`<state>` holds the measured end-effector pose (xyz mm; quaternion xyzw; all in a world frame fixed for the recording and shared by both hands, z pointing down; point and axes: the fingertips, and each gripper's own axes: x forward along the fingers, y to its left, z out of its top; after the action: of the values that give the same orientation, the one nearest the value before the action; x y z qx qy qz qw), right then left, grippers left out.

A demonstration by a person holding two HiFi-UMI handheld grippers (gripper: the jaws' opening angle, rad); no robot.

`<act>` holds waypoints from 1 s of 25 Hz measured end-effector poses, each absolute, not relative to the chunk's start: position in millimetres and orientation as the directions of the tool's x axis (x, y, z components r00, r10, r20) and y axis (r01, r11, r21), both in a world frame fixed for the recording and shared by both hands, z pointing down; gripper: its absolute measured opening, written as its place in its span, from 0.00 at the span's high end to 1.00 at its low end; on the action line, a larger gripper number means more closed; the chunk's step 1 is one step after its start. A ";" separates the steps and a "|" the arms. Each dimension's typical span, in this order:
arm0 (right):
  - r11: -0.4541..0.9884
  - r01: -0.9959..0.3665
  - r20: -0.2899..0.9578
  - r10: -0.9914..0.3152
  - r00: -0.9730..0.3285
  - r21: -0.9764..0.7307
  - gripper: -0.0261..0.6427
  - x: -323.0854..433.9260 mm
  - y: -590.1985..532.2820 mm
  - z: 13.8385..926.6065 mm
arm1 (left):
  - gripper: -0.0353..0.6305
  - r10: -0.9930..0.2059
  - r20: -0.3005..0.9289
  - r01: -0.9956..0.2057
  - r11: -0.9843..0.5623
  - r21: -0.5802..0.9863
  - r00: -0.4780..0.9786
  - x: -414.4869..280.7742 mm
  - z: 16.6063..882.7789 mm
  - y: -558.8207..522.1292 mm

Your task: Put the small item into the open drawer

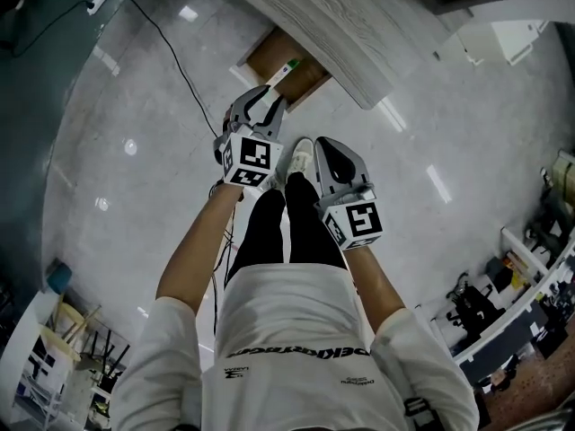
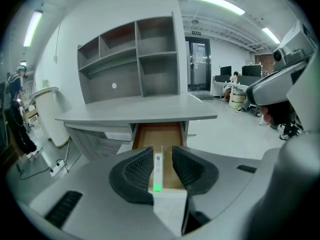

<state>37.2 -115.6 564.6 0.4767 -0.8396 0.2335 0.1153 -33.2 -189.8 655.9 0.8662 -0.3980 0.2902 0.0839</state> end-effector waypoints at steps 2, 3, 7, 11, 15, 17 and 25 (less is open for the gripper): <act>0.446 -0.853 0.404 -0.752 -0.521 -0.270 0.92 35.9 -116.1 551.2 | 0.77 -0.647 0.561 -0.741 -0.666 -0.087 0.515 -36.1 640.3 -184.6; 0.449 -0.853 0.399 -0.755 -0.521 -0.265 0.92 35.2 -116.0 545.1 | 0.78 -0.652 0.557 -0.743 -0.664 -0.089 0.515 -37.8 632.6 -181.8; 0.456 -0.853 0.383 -0.763 -0.521 -0.252 0.92 31.3 -110.5 523.2 | 0.81 -0.670 0.533 -0.748 -0.656 -0.098 0.518 -43.9 602.9 -167.1; 0.482 -0.842 0.369 -0.757 -0.539 -0.241 0.92 25.6 -100.8 497.0 | 0.87 -0.701 0.494 -0.774 -0.627 -0.084 0.514 -49.6 567.4 -151.4; 0.502 -0.838 0.337 -0.767 -0.546 -0.215 0.92 23.6 -99.0 472.4 | 0.89 -0.719 0.464 -0.783 -0.617 -0.084 0.517 -50.8 539.1 -139.8; 0.512 -0.835 0.316 -0.773 -0.551 -0.203 0.92 22.6 -99.7 459.5 | 0.91 -0.730 0.446 -0.789 -0.609 -0.079 0.518 -51.9 525.3 -136.0; 0.535 -0.822 0.274 -0.775 -0.570 -0.197 0.92 10.0 -101.6 414.6 | 0.92 -0.765 0.365 -0.801 -0.594 -0.078 0.532 -56.6 462.0 -126.9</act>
<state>10.0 -101.6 414.6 0.4572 -0.8727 0.1532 0.0766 -56.6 -126.9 462.0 0.8737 -0.4479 0.1833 0.0495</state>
